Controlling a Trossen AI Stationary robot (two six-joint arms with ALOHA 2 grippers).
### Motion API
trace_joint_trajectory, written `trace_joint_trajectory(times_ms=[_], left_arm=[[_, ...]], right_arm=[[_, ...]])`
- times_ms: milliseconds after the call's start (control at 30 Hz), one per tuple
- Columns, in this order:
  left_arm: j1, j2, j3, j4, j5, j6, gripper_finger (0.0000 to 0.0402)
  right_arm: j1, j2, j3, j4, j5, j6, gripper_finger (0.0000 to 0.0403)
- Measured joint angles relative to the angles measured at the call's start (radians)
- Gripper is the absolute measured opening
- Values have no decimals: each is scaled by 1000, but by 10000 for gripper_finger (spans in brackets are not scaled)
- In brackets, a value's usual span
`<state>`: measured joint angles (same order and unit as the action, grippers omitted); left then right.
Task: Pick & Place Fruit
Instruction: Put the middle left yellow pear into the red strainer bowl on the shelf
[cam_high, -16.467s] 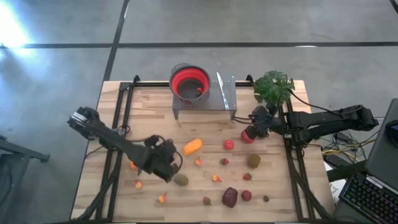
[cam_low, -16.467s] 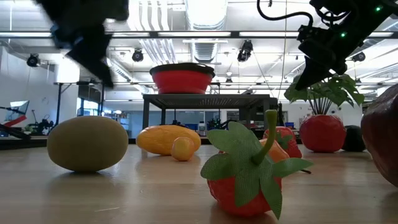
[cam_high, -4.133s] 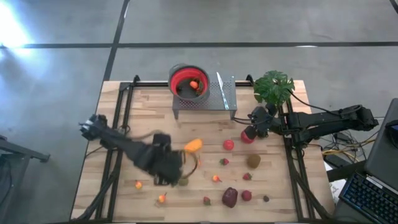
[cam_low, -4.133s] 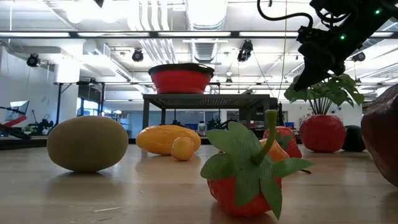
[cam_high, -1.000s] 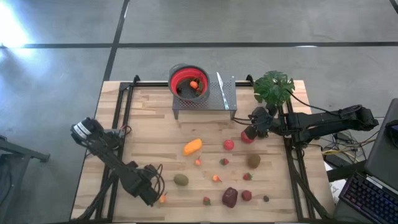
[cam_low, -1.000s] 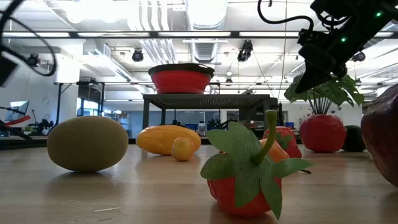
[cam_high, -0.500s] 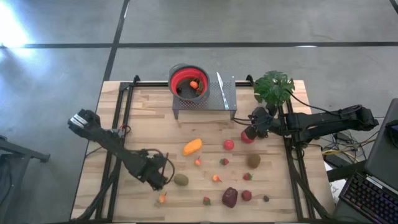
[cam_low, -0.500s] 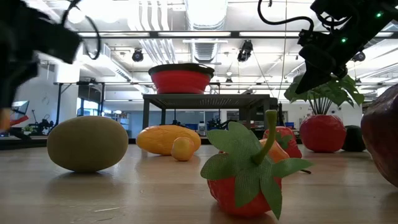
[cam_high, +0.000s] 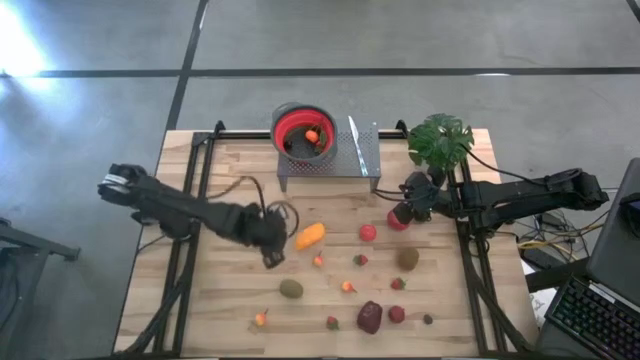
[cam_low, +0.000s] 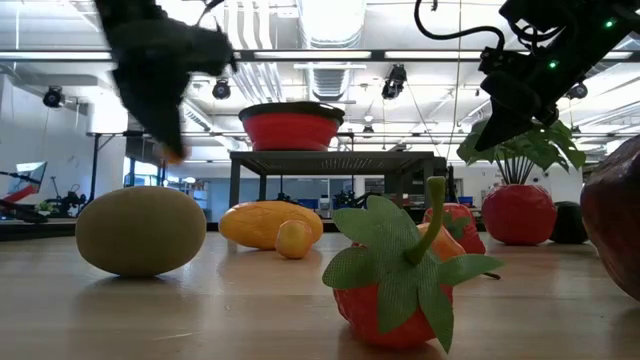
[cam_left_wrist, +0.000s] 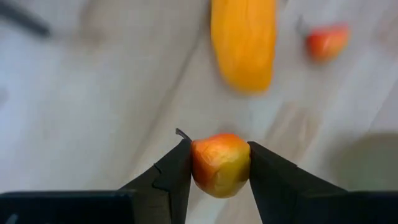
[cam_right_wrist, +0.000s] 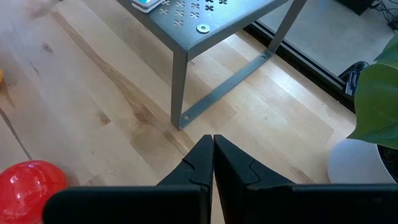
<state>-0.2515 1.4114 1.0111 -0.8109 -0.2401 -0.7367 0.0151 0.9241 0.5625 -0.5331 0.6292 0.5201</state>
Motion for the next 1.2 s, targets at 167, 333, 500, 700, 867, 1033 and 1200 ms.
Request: trace_joint_trajectory(times_ms=[167,333,500,700,867,1033,1200], left_arm=[[118,-78,4,162,1,163,144],[217,-138,41,345,1,346,145],[292,-152,92,563,1,605,145],[382,-127,191,669,-12,797,145],[483,-83,273,668,-21,814,145],[579,-14,321,651,-21,814,145],[652,60,357,641,-21,808,145]], right_arm=[[0,0,0,1,0,0,8],[0,0,0,1,0,0,8],[0,0,0,1,0,0,8],[0,0,0,0,0,-4,8],[0,0,0,0,0,-8,8],[0,0,0,1,1,-8,8],[0,0,0,1,1,-8,8]])
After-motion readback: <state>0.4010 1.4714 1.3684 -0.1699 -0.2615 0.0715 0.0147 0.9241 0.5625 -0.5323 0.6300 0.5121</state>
